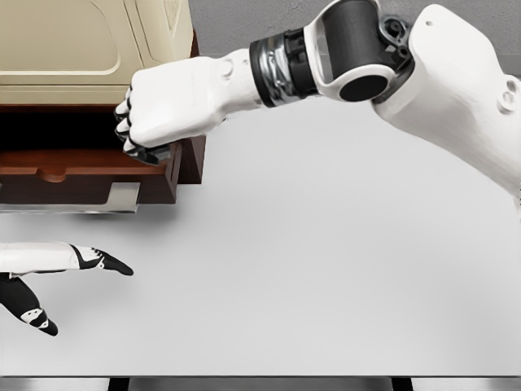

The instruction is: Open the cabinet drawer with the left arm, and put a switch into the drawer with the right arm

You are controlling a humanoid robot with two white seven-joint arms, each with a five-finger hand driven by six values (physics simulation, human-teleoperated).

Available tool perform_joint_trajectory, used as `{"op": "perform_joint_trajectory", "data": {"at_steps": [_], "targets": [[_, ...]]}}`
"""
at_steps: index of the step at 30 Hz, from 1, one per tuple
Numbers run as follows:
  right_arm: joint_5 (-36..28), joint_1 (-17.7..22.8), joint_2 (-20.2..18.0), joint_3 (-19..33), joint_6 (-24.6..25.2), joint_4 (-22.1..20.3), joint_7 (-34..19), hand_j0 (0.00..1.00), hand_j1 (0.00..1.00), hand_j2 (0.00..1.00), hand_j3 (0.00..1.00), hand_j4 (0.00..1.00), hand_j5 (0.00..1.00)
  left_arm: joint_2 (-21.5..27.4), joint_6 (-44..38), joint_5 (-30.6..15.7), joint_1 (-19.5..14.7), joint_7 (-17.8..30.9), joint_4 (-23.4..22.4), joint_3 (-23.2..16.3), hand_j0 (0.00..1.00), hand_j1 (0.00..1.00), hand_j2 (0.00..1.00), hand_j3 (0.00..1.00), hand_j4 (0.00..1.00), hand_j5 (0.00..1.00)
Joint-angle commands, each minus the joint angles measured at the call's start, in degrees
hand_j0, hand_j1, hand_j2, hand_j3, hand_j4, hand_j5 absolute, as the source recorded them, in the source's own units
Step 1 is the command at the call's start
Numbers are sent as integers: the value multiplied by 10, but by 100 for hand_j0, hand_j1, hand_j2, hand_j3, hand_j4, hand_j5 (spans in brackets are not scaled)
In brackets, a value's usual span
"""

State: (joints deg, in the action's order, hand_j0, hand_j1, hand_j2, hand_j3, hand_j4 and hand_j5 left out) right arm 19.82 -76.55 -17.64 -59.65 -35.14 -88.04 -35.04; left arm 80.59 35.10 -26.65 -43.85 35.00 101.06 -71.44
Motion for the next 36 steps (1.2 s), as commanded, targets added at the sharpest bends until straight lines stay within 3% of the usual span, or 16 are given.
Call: {"op": "perform_joint_trajectory", "data": {"at_steps": [1,7,21,25,26,27,33,34,36], "targets": [[-2,-1,26,-2,1,23,0,37,37,37,37,37,37,0,-1,-4,0,0,0,1,100,100,100,100,100,100],[-2,-18,77,-2,1,108,0,36,36,36,36,36,36,1,-1,-4,0,0,0,1,100,100,100,100,100,100],[-1,-40,145,-22,1,201,0,38,38,38,38,38,38,2,-1,-3,0,0,0,2,100,100,100,100,100,100],[2,-50,150,-23,1,219,0,60,60,60,60,60,60,1,-1,-3,0,0,0,2,100,100,100,100,100,100],[7,-50,154,-23,1,225,0,86,86,86,86,86,86,1,-1,-3,0,0,0,2,100,100,100,100,100,100],[8,-50,156,-22,1,228,0,100,100,100,100,100,100,1,-1,-3,0,0,-1,2,100,100,100,100,100,100],[7,-55,155,-20,1,216,0,100,100,100,100,100,100,1,-1,-2,0,0,-1,2,100,100,100,100,100,100],[6,-51,151,-19,1,198,0,100,100,100,100,100,100,1,-1,-2,0,0,-1,2,100,100,100,100,100,100],[-1,-31,71,4,1,79,0,100,100,100,100,100,100,1,-1,-2,0,0,-1,2,100,100,100,100,100,100]]}}
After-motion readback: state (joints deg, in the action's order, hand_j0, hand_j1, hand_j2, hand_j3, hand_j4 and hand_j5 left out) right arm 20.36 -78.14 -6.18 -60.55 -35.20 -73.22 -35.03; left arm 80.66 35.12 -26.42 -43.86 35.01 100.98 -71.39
